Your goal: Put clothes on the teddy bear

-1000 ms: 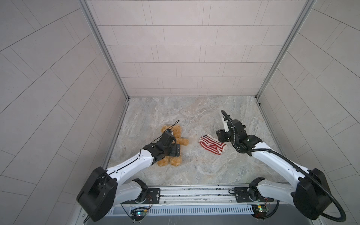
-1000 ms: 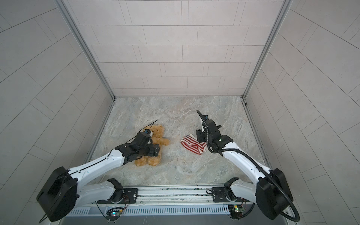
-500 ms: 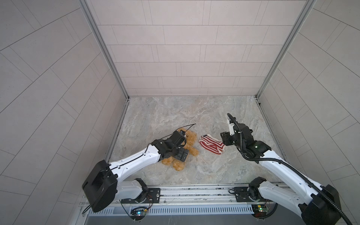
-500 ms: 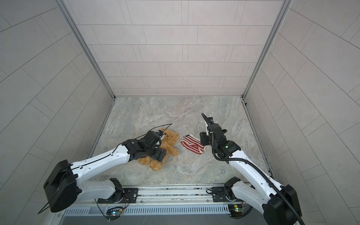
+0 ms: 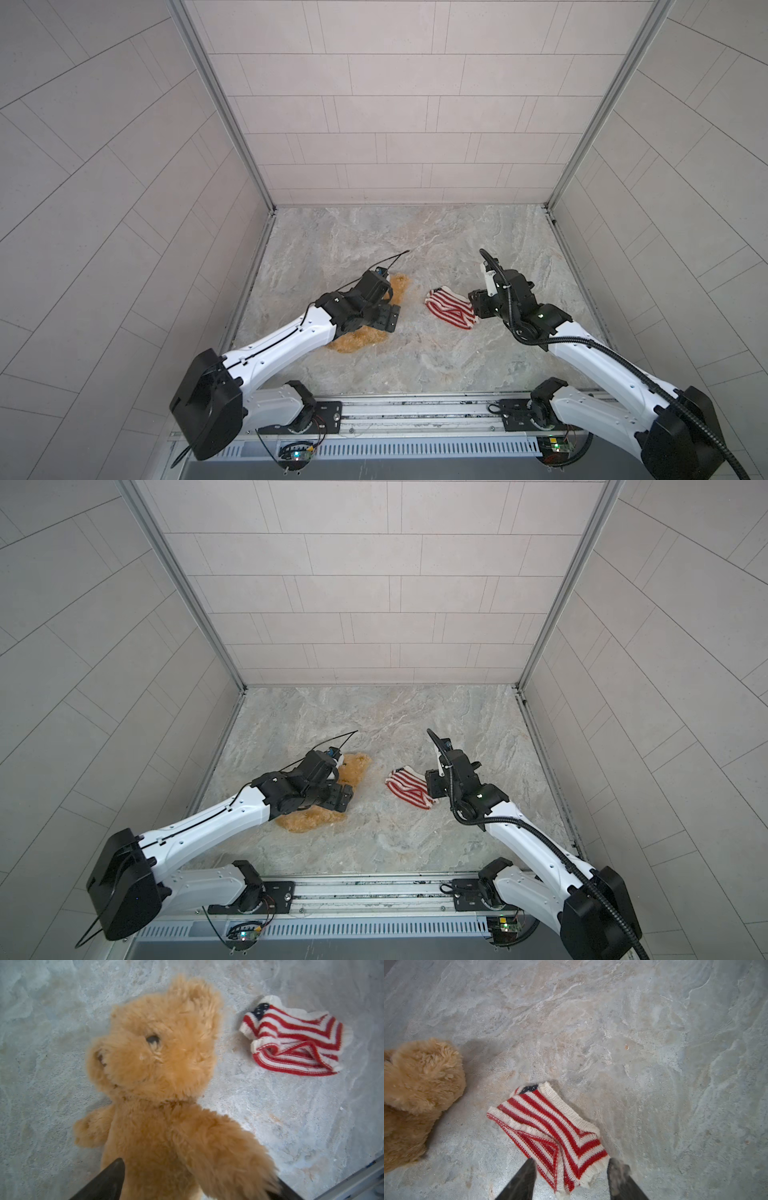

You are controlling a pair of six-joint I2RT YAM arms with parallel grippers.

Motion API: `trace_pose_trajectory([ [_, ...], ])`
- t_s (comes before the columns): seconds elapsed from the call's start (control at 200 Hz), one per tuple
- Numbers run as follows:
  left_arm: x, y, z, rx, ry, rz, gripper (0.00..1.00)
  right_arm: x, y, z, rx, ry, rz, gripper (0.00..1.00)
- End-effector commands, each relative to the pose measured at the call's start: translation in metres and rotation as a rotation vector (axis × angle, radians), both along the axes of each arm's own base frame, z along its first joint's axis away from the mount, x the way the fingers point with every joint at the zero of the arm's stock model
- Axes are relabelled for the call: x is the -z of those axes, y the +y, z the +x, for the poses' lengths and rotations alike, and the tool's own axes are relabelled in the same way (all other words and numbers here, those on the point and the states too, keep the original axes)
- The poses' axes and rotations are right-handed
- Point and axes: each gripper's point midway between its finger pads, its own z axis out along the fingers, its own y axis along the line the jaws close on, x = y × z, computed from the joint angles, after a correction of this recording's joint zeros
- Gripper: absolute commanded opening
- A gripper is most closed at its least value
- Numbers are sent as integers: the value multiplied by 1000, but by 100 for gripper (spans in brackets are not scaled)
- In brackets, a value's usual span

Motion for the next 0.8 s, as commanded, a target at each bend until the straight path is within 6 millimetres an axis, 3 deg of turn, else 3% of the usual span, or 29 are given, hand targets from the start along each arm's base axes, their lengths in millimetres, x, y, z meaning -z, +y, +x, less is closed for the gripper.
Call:
trace_pose_trajectory([
  [0.0, 5, 10, 6, -53, 19, -46, 94, 0, 4, 0, -10, -3, 25, 58],
  [0.285, -23, 13, 5, -53, 23, -307, 97, 0, 5, -3, -19, 1, 20, 58],
  [0.451, -29, 37, 19, -137, 11, -373, 98, 2, 4, -4, -20, 10, 6, 58],
  [0.526, -25, 48, 28, -198, 17, -409, 95, 3, 4, -4, -24, 16, -2, 58],
  [0.631, -7, 48, 31, -201, 71, -389, 82, 2, 5, -4, -30, 17, -4, 58],
  [0.796, 20, 42, 29, -207, 145, -389, 80, 2, 6, -4, -34, 19, -5, 58],
])
